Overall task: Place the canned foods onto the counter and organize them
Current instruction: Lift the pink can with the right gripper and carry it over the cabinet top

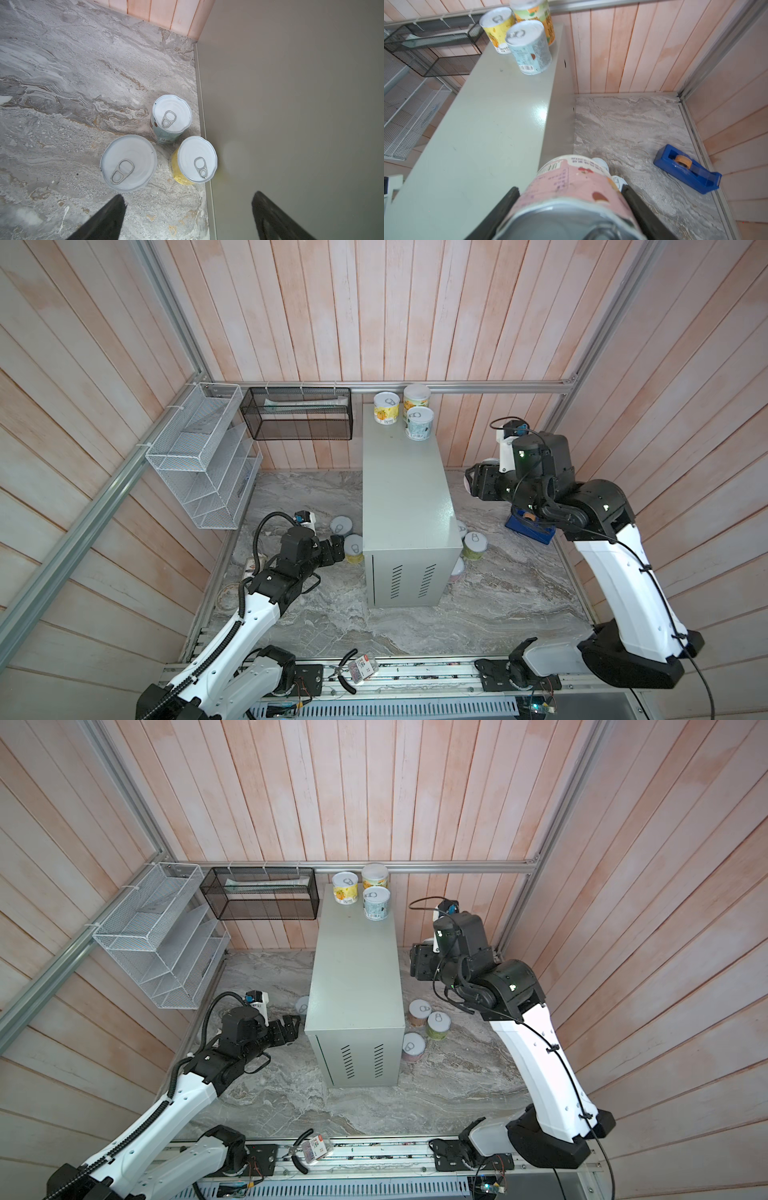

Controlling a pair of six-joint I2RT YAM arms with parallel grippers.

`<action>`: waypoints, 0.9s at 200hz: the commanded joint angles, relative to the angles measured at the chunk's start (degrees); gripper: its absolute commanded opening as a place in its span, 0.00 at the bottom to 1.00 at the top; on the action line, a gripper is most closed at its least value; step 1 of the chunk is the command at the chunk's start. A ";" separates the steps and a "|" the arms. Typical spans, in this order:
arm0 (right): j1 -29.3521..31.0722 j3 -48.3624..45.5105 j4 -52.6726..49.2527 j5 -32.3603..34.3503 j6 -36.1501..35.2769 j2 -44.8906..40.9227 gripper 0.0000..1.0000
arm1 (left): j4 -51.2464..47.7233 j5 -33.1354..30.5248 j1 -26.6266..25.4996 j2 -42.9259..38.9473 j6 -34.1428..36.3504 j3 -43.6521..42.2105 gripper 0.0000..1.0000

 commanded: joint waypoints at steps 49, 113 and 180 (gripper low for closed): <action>5.87 15.34 0.10 -6.82 -6.07 12.70 0.00 | 0.88 -0.10 -0.63 -1.44 -1.85 2.10 0.97; 6.91 21.11 -1.80 -8.59 -7.70 20.99 0.00 | -0.59 0.77 -1.07 -0.67 -0.69 3.79 0.97; 7.69 22.86 -1.76 -10.75 -7.93 24.49 0.44 | 0.32 2.17 -1.04 -0.51 -0.35 4.07 0.97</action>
